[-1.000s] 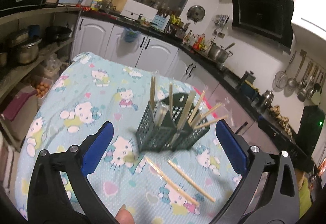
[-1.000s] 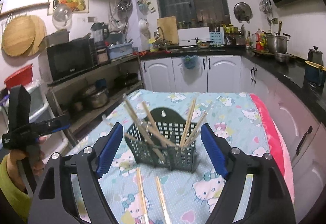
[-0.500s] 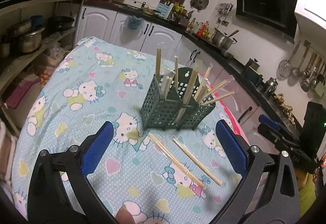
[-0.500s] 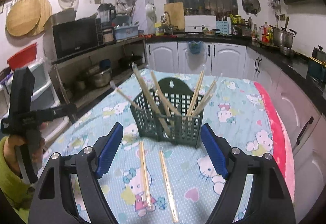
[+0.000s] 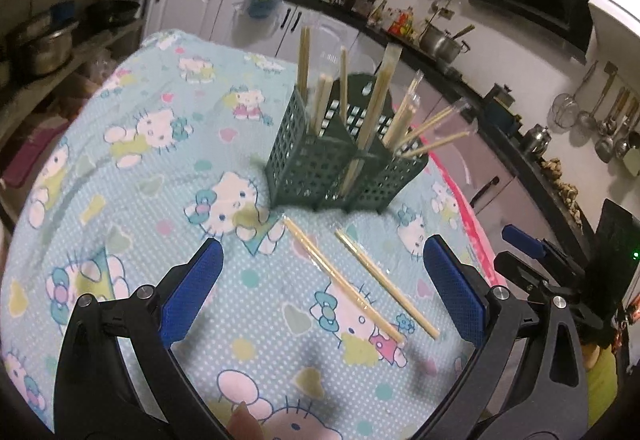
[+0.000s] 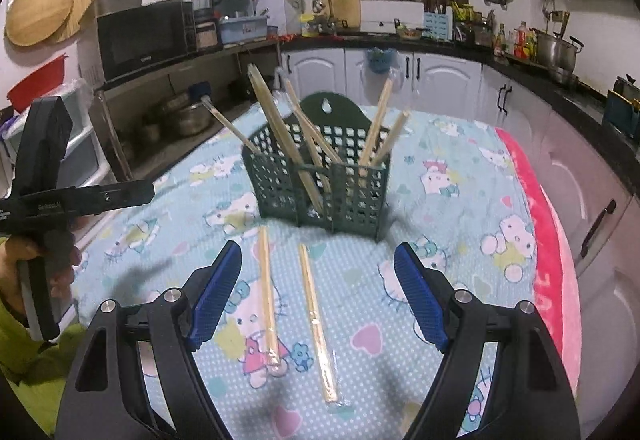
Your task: Organize utensils
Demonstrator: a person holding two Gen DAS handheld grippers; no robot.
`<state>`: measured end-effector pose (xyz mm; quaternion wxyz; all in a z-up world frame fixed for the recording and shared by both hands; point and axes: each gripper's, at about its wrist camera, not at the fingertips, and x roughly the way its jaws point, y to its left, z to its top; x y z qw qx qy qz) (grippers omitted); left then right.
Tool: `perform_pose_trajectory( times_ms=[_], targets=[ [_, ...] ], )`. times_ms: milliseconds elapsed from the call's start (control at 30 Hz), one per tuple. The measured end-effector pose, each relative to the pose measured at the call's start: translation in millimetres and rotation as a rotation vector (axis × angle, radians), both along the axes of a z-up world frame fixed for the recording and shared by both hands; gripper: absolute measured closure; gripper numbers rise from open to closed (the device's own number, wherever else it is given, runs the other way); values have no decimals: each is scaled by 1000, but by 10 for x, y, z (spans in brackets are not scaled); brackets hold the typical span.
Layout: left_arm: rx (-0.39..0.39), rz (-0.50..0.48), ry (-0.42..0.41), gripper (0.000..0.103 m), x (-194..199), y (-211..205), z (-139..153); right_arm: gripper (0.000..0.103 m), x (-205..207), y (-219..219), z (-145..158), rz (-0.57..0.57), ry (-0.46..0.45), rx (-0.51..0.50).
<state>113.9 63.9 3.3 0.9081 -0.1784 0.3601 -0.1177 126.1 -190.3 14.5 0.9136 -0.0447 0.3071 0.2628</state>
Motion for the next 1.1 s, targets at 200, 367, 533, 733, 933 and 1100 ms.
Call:
perform_pose_trajectory(
  times_ms=[200,367,533,733,933,1100],
  targets=[
    [-10,-22,53,11,105,-84,-170,27,59,-14,-118,2,35,-21],
    [-22,-33,106,11,216,-128,-329,27,101,0,-218,11,58,-35],
    [-26,-29,153,11,337,-140,-493,27,146,30,-318,17,80,-52],
    [-42,-42,203,20,482,-189,-640,32,194,65,-430,28,104,-67],
    [-65,-43,253,42,656,-228,-751,42,248,149,-534,53,132,-85],
    [-94,-32,289,59,825,-265,-843,53,340,218,-610,72,165,-97]
  ],
)
